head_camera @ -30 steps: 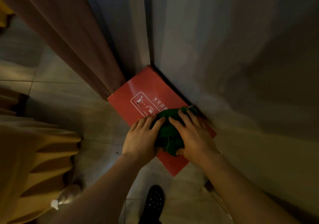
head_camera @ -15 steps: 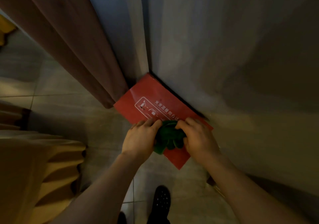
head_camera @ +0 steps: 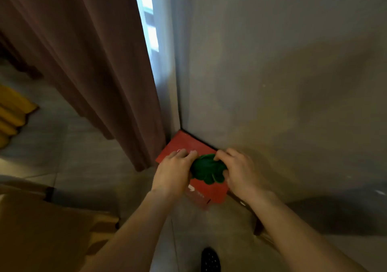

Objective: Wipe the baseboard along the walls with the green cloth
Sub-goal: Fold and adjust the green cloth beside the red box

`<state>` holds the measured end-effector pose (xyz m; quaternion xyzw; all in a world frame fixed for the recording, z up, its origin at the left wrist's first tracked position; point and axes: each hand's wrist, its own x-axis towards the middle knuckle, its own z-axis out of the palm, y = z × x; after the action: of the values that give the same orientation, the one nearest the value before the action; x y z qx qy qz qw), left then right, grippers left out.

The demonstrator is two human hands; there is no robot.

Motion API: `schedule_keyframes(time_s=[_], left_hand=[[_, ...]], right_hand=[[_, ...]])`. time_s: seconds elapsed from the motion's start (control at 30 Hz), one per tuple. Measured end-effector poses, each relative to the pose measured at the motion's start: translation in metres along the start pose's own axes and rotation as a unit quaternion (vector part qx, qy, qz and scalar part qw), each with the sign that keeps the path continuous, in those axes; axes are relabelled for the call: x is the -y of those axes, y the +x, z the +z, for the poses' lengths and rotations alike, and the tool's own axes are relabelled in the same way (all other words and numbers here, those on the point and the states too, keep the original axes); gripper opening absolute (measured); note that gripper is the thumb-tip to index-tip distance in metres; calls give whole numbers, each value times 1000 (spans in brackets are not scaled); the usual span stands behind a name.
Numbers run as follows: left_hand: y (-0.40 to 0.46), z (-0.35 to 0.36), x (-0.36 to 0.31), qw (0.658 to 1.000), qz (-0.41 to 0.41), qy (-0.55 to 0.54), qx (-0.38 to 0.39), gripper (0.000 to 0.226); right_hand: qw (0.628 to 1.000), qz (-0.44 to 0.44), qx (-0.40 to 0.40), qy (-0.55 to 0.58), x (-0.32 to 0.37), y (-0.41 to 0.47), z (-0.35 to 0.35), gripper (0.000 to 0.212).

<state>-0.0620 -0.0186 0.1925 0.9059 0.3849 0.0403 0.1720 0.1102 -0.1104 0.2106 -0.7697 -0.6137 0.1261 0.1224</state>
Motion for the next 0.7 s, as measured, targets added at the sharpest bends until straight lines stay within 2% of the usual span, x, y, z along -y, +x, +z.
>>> schedule_keyframes(time_s=[0.37,0.5,0.7], left_hand=[[-81,-149,-60,987,118,3,-111,31],[-97,-184,-82,978,150,2,-148,31],[-116,-208,-129,972,174,17,-157,31]], right_hand=[[991,20,-118,-58,95,-99,-137,38],[988,28,-145,-53,108,-126,-171,40],[983,34,-171,-57,100,-168,-205,42]])
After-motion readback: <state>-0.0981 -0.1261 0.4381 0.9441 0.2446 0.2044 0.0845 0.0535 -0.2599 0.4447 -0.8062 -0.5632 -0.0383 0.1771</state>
